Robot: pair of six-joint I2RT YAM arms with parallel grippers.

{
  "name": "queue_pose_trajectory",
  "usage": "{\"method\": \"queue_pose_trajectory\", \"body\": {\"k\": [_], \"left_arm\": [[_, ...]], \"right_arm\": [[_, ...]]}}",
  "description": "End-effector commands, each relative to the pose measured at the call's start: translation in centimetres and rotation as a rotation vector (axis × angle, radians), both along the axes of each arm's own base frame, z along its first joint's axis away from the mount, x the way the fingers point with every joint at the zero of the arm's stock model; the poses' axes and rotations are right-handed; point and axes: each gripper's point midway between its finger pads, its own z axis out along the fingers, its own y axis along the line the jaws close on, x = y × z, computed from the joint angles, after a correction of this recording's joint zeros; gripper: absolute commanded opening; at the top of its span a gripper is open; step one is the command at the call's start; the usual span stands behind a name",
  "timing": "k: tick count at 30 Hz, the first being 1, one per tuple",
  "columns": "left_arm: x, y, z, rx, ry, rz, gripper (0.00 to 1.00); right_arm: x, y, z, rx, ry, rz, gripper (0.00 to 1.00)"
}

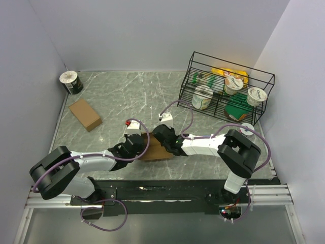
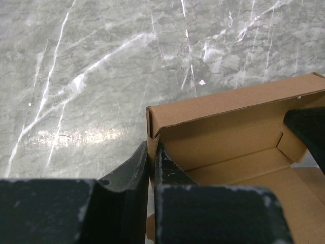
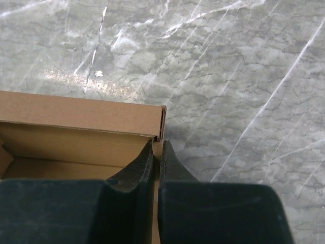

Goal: Fold the paper box

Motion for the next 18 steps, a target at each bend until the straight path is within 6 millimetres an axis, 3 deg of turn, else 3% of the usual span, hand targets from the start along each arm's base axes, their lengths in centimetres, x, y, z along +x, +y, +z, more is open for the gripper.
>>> {"method": "queue_pose_trajectory", "body": {"k": [1,9,14,18], "left_arm": [[0.5,-0.1,1.1,0.005,-0.026,0.009,0.01],[0.6,-0.3,1.2,0.007,-0.024,0.006,0.01],[0.3,0.7,0.8,0.034,-0.021,0.033,0.01],[0.3,0.1,1.2,0.007,-0.027,0.010,0.01]], "right_arm": [[0.6,-2.2,-0.4,-0.120,-0.026,-0.051,0.00],[0.5,-3.1,-1.0,-0.166,-0.027,-0.064,0.00],[0.6,-4.8,-1.1,-0.225,-0.049,-0.095,0.00],[0.8,-4.7,-1.1,-0.222,-0.056,-0.093,0.00]]}}
